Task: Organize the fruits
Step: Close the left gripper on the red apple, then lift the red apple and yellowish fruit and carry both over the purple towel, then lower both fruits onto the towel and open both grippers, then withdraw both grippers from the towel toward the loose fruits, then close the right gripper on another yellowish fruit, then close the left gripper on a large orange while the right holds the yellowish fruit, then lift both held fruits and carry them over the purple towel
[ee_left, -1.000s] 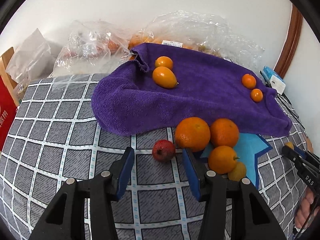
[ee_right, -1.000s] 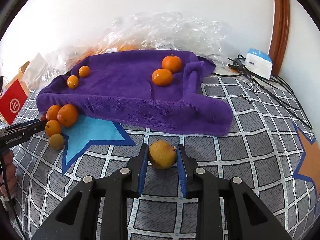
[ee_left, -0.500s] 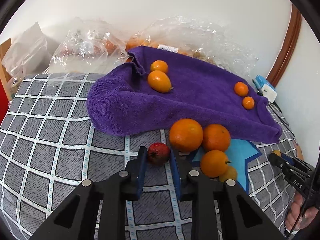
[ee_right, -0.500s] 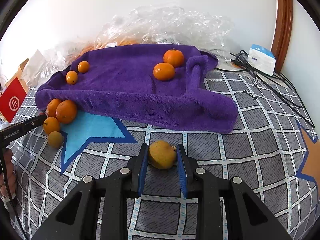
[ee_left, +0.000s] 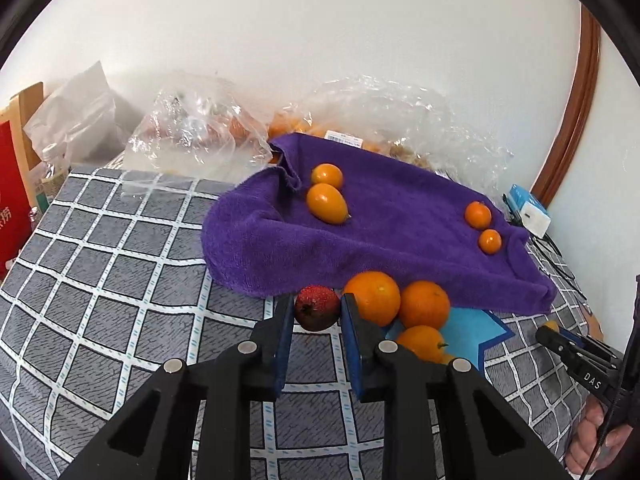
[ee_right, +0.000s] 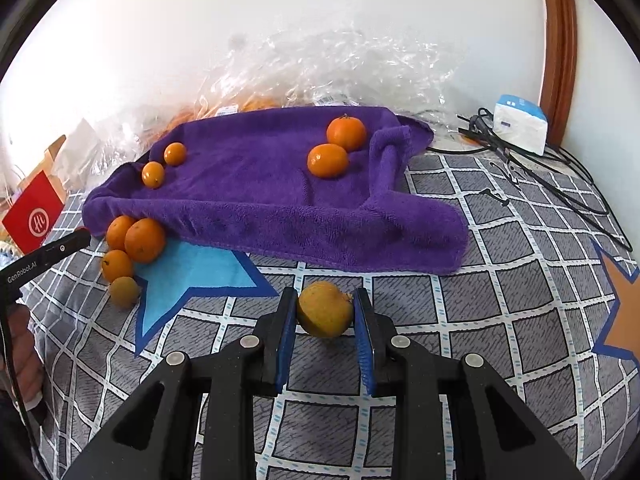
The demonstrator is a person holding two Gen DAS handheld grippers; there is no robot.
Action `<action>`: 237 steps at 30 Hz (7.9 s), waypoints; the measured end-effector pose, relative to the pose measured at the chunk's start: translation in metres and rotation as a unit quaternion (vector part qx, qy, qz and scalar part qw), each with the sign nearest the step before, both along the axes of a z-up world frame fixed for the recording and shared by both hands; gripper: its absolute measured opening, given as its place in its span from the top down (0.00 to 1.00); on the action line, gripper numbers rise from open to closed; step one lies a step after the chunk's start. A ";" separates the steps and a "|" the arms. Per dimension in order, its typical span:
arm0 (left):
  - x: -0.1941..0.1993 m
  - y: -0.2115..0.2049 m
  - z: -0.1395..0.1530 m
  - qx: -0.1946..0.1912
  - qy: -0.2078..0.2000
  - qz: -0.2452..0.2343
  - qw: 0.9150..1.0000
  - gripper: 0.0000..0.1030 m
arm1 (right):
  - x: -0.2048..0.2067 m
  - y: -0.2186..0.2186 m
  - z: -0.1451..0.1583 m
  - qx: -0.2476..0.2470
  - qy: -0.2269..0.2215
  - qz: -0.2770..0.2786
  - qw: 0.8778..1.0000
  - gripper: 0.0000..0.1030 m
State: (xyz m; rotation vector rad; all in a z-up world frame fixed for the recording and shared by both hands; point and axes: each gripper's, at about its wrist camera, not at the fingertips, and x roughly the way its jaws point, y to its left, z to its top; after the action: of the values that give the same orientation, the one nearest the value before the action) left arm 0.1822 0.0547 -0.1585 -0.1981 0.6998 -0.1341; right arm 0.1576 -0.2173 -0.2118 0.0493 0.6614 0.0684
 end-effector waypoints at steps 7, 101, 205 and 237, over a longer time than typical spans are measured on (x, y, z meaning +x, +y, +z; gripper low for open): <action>-0.009 -0.001 0.006 0.005 -0.029 0.001 1.000 0.78 | -0.002 0.003 0.001 -0.002 -0.006 -0.002 1.000 0.73; 0.085 -0.020 0.030 0.054 -0.043 0.021 0.997 0.65 | 0.086 0.014 0.062 -0.054 -0.055 -0.039 0.996 0.48; 0.033 -0.051 -0.014 0.105 0.093 -0.056 0.989 0.54 | 0.001 0.012 -0.008 0.007 0.032 -0.007 0.999 0.74; -0.016 -0.010 -0.020 0.068 0.068 -0.036 0.995 0.64 | 0.001 0.013 -0.009 0.010 0.033 0.006 0.999 0.74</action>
State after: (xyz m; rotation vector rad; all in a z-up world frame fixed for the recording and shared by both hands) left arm 0.1664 0.0451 -0.1784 -0.0510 0.8501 -0.1425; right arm 0.1585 -0.2042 -0.2207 0.0666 0.7264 0.0855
